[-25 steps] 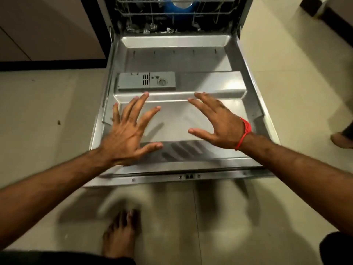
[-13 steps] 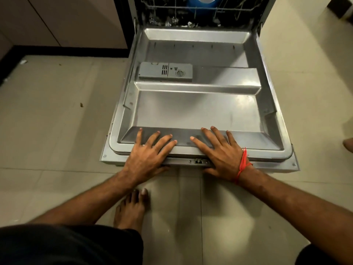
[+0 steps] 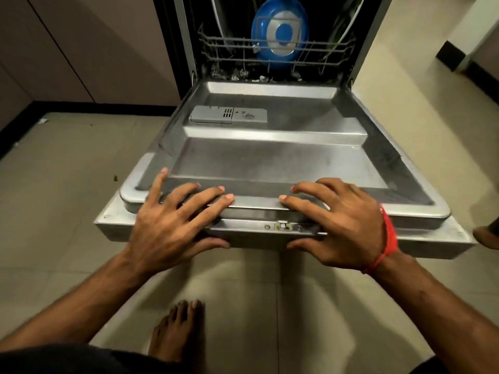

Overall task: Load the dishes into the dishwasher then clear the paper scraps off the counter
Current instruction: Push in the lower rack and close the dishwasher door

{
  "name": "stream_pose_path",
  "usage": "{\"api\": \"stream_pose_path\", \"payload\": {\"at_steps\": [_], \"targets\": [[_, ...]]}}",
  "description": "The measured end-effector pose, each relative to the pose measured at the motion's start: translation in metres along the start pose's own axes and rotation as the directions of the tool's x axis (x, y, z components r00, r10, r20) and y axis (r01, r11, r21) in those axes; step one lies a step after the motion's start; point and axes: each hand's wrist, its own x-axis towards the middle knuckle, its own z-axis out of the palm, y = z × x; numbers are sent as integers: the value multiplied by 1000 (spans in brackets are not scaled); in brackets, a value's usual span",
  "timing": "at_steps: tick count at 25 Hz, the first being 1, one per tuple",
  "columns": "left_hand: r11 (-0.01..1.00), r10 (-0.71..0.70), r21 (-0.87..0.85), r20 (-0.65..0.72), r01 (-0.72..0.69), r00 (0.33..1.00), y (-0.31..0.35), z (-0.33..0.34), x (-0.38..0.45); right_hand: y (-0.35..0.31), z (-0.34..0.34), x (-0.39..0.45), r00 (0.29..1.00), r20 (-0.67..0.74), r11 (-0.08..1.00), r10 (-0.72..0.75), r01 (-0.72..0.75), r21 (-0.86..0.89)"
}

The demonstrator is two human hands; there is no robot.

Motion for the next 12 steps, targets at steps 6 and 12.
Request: {"api": "stream_pose_path", "payload": {"at_steps": [6,12], "targets": [[990,-25,129,-265,61,964,-42,-59,94,31,-93,78,936,-345,997,74,-76,8],[977,-65,161,-406,142,911,-110,-82,206,67,-136,179,876,-448,966,178,-243,-90]]}}
